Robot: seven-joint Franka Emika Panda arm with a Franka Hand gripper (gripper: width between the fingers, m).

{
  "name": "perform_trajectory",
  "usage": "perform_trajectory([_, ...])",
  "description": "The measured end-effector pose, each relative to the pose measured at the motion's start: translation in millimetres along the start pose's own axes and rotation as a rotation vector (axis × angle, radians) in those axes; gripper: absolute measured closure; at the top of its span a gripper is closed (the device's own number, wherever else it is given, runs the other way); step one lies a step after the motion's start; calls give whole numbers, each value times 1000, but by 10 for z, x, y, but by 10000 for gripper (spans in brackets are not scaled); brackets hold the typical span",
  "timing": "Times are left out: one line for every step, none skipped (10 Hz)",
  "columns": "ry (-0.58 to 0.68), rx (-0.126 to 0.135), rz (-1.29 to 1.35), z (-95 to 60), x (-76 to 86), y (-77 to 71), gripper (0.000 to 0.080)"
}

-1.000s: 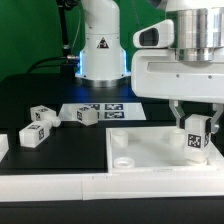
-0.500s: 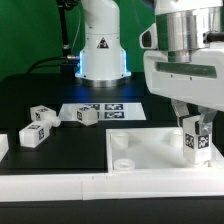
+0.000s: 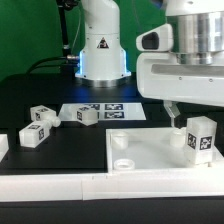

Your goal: Assemble one leg

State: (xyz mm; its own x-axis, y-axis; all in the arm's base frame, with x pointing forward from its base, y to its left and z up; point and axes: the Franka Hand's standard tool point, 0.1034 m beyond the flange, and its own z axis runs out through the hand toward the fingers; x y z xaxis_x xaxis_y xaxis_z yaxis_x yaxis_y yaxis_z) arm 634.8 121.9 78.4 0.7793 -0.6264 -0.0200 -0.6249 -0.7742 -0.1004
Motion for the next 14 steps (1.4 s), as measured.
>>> perform_trajectory([42,35,-1,-38,54,-17,151])
perform_trajectory([45,30,-98,-31,50,9,151])
perform_trajectory([45,28,-171,-25,52,9,151])
perform_trajectory([55,18,-308,-31,80,15,151])
perform_trajectory([68,4,-517,-44,140,18,151])
perform_trajectory([66,-12,-641,-35,157,-11,151])
perform_trajectory([67,-15,-682,-23,133,-48,151])
perform_trajectory([68,-12,-657,-23,138,-45,151])
perform_trajectory([68,-13,-647,-21,139,-43,258])
perform_trajectory([68,-13,-645,-21,138,-43,398])
perform_trajectory([70,-12,-587,-26,154,-33,398])
perform_trajectory([72,-11,-511,-29,171,-19,507])
perform_trajectory([72,-10,-461,-29,175,-15,507])
perform_trajectory([74,-9,-328,-30,187,0,507])
